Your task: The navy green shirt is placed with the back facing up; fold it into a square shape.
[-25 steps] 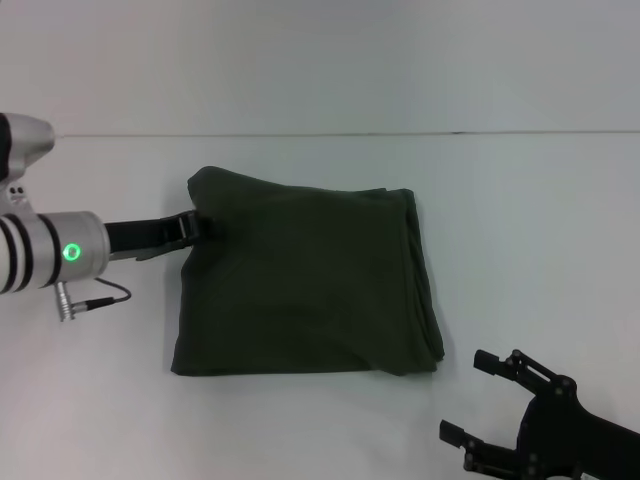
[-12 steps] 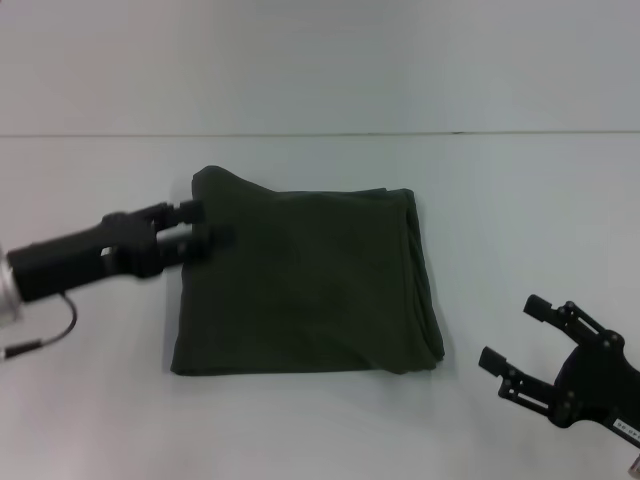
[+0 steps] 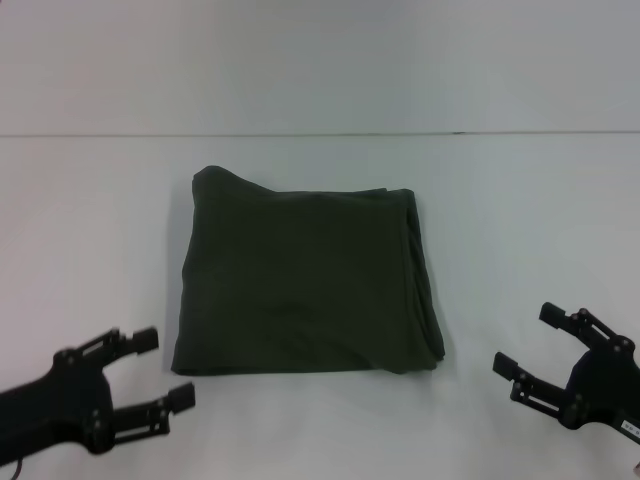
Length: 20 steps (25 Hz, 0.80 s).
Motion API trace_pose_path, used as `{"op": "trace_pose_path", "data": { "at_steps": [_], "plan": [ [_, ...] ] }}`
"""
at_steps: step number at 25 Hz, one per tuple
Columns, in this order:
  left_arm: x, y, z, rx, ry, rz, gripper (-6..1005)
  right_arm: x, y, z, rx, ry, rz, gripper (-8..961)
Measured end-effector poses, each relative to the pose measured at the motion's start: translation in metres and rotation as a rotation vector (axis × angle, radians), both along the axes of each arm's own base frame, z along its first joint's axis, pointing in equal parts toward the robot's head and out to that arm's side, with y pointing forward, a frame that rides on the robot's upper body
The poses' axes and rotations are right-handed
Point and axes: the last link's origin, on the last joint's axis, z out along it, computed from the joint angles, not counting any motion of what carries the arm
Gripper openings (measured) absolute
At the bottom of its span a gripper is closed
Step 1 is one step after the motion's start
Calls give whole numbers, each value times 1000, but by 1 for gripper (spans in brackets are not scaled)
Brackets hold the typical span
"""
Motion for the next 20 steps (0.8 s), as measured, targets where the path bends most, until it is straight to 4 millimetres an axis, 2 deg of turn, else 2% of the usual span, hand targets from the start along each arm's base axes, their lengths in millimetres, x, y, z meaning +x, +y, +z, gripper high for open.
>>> {"op": "trace_pose_path", "data": {
  "at_steps": [4, 20],
  "plan": [
    [-7, -9, -3, -20, 9, 26, 938, -1, -3, -5, -33, -16, 14, 944],
    [-5, -8, -4, -30, 0, 26, 938, -1, -4, -7, -42, -27, 28, 945]
  ]
}}
